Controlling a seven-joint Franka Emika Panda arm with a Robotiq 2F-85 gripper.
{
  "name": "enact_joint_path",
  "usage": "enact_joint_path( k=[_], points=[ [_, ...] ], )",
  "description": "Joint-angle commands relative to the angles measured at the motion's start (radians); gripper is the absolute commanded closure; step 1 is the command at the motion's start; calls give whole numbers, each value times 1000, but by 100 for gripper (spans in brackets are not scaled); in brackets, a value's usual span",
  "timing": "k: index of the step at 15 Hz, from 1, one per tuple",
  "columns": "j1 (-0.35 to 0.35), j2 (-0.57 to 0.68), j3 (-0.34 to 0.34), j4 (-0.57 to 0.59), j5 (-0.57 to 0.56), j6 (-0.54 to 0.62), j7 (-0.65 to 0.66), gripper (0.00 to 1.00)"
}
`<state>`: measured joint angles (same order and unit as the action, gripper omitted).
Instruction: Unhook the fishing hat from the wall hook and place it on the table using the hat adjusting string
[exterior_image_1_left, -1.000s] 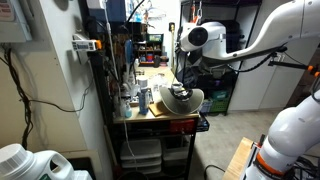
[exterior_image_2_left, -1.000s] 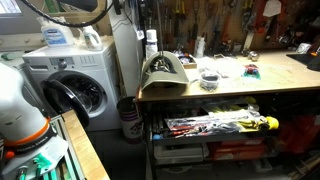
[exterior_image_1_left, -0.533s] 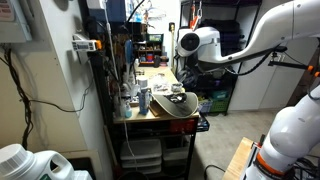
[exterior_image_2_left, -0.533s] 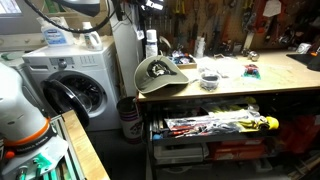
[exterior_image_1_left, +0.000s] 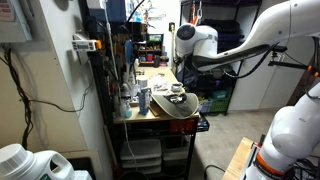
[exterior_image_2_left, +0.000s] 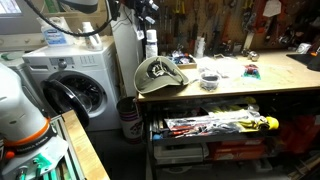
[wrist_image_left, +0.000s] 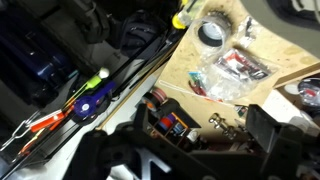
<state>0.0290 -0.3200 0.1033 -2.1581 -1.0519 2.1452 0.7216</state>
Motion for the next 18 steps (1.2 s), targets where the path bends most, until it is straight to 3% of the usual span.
enact_joint_path(
  k=[1,5,8,12,18],
  points=[
    [39,-38,-31,23,266,-57,-187,0],
    [36,-80,-15,37,549,-156,-327,0],
    [28,-126,-6,1,723,-222,-348,0],
    [7,-169,18,-55,778,-225,-297,0],
    [-19,-219,64,-113,749,-217,-232,0]
  ],
)
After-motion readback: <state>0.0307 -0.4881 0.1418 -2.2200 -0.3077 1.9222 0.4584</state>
